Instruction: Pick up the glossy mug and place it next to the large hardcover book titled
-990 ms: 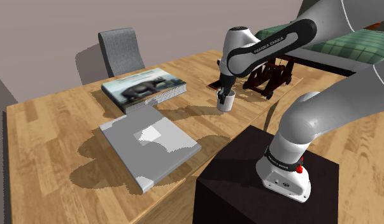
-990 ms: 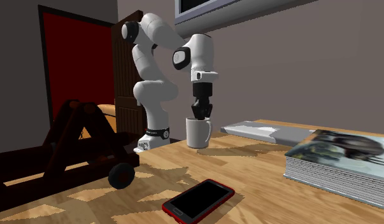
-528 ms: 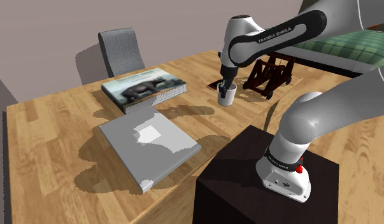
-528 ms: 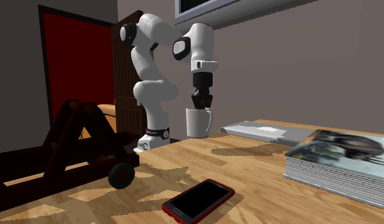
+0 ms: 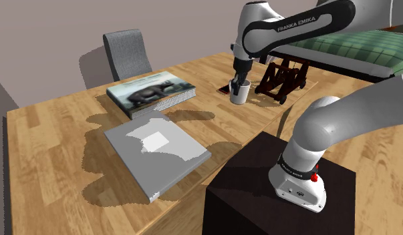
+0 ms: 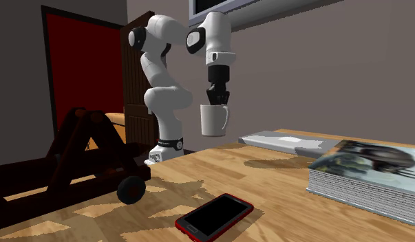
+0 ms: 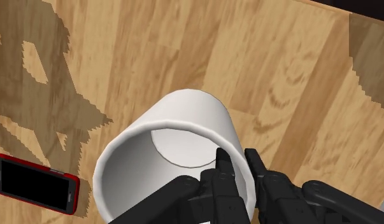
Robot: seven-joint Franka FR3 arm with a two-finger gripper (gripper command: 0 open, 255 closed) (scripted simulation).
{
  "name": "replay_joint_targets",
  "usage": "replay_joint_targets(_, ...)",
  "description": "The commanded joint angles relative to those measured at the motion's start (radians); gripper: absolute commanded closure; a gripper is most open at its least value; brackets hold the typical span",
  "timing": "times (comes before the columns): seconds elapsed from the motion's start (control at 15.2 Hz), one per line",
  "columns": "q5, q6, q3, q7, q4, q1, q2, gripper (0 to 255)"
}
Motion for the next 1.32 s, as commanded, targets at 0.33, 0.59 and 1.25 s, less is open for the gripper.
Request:
replay_joint_targets(0.33,0.008,-0.102,0.006,-0.005,0.083,0.003,-0.019,255)
replay_joint_targets(0.59,0.011,-0.158,0.009,-0.008,0.133,0.005,-0.025,255)
replay_joint_targets(1.25,0.019,-0.135,-0.01,-0.028,0.372,0.013,0.235,255)
